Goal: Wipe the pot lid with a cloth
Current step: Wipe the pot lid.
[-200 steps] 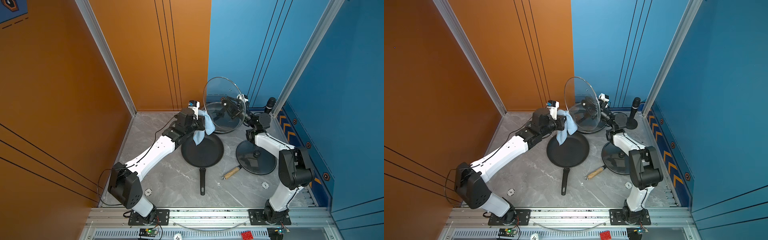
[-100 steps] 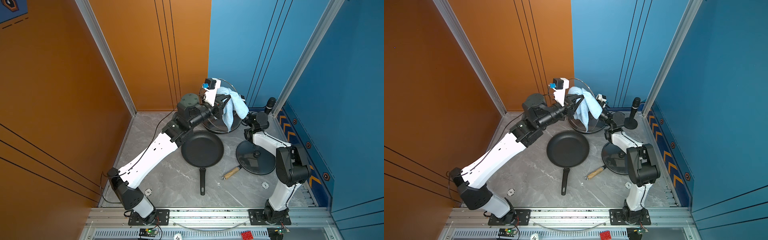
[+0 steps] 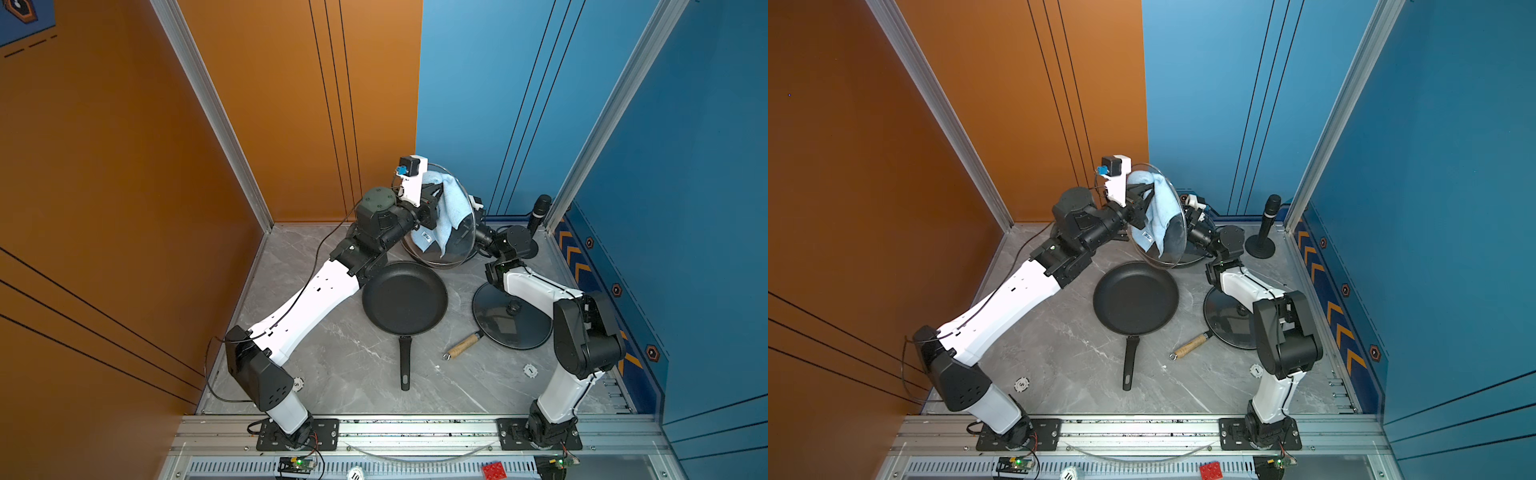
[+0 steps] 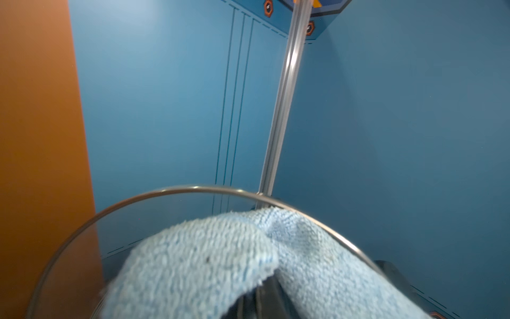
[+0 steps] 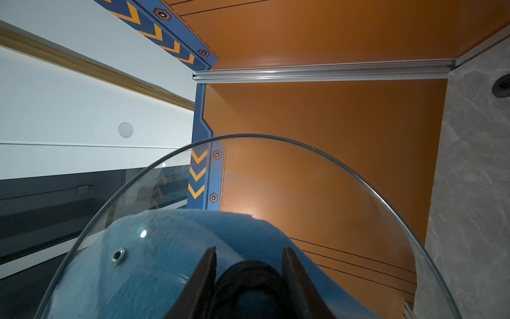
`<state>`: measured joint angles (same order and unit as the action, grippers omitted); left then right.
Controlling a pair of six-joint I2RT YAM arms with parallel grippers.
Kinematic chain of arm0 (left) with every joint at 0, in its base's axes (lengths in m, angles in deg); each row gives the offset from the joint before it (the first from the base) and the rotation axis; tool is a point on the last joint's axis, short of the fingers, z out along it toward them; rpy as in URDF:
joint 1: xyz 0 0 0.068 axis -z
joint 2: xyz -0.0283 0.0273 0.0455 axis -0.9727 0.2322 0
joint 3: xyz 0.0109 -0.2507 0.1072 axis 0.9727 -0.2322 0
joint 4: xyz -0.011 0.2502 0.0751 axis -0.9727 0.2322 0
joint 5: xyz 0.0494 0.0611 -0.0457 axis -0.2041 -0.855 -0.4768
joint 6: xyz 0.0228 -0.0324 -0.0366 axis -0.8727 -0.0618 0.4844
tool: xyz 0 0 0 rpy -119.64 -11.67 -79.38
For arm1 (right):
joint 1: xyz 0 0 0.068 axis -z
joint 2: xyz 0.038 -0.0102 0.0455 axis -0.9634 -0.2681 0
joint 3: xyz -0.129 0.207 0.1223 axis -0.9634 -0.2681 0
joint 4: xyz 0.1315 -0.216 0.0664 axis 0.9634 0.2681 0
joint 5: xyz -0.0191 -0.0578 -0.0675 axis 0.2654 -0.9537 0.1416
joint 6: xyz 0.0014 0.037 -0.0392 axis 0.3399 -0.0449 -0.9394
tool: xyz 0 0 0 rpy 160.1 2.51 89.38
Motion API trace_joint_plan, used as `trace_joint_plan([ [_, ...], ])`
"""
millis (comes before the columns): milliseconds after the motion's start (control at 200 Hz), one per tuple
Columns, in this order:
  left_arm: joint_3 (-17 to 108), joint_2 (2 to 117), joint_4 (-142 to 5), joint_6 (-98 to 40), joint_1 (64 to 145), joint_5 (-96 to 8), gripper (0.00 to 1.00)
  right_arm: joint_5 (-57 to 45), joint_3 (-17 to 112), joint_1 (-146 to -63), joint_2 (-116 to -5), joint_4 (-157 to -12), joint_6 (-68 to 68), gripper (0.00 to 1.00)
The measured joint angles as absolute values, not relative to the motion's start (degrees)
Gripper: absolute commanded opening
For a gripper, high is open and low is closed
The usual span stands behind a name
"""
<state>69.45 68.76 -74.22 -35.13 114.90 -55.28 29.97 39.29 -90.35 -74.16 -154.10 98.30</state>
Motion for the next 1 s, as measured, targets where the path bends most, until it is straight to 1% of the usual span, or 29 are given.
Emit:
trace_joint_plan([
  [225,60.29,66.2,-77.46,-30.25,108.04,-63.15,0.0,30.32,39.29,-90.98,-73.75,-155.89,98.89,0.09],
  [390,54.92,65.77,-78.05,-25.88,106.55,-66.39,0.0,30.32,39.31,-90.94,-73.75,-156.74,99.94,0.09],
  [546,51.29,64.96,-75.53,-23.89,108.45,-68.75,0.0,30.48,39.99,-90.83,-73.77,-157.09,100.44,0.09],
  [696,51.16,61.96,-72.34,-24.24,110.94,-68.92,0.0,30.54,42.48,-90.39,-74.3,-157.79,101.36,0.08],
  [781,54.19,60.04,-70.85,-27.32,114.2,-67.74,0.0,30.63,44.43,-90.35,-75.48,-158.53,101.58,0.08],
  [901,60.6,57.7,-71.71,-31.22,119.12,-63.46,0.0,30.85,46.66,-90.66,-77.84,-158.86,101.67,0.08],
  [1001,63.07,55.91,-73.85,-32.31,120.43,-60.22,0.0,30.91,47.75,-91.25,-79.96,-158.86,101.78,0.08],
])
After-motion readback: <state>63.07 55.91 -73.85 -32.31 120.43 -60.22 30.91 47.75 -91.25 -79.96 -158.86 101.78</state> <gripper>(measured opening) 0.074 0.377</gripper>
